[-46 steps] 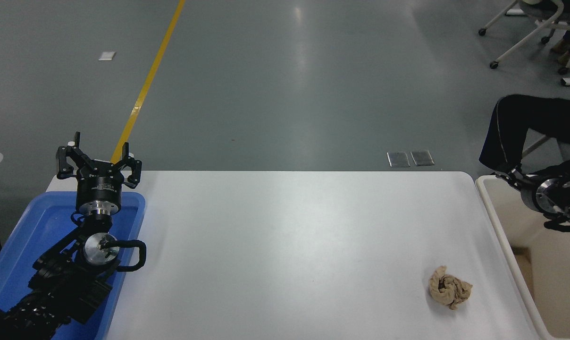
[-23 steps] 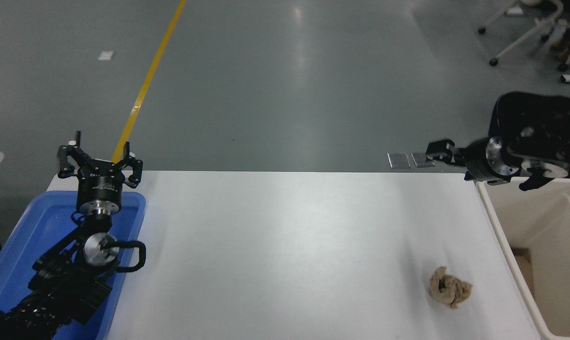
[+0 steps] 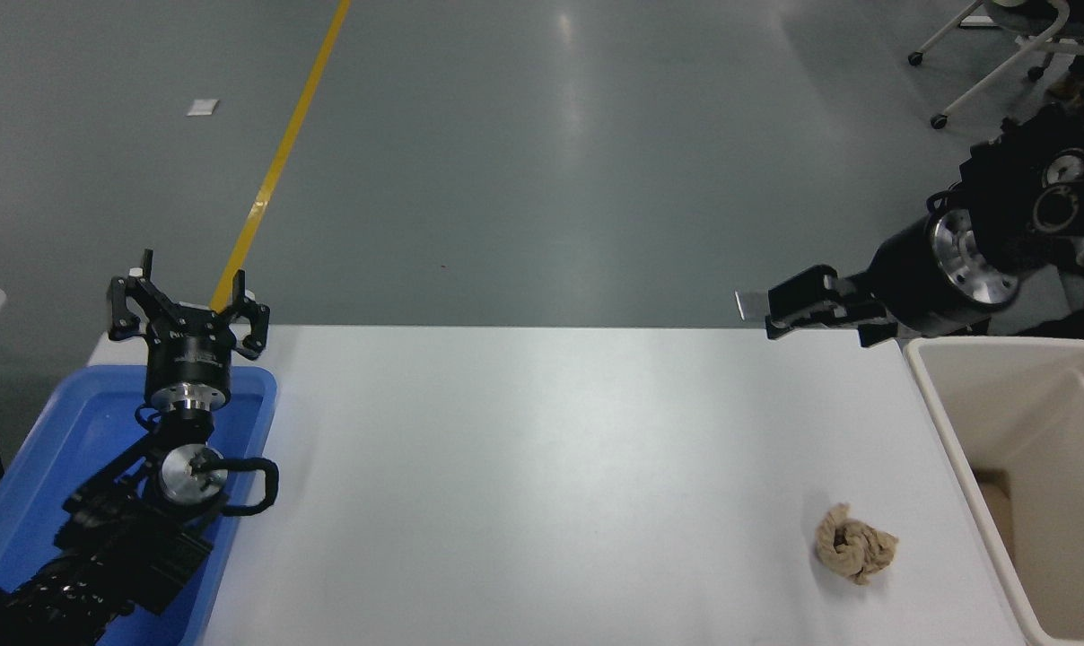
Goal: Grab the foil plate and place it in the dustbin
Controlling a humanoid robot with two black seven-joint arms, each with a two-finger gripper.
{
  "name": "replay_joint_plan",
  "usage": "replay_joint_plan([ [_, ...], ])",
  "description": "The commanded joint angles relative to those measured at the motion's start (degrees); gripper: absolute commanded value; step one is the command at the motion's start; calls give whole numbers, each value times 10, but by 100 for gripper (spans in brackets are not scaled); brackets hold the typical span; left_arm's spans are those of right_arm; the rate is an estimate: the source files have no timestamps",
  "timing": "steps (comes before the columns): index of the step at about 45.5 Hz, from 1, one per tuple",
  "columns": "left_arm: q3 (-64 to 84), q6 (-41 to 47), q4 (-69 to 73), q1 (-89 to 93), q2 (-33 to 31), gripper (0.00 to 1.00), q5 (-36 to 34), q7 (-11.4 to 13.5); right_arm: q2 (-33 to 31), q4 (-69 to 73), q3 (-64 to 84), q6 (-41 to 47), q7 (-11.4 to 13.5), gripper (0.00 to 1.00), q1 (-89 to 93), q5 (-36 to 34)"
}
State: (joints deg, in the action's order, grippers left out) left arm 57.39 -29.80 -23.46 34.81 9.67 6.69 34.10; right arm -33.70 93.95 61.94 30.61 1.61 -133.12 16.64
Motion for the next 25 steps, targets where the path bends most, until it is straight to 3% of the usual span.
replay_joint_plan([
  [1,0,0,0,0,0,99,0,0,-47,36,6,102,3,100,-84,3],
  [25,0,1,1,0,0,99,0,0,-80,-9,35,117,7,100,-84,-15],
])
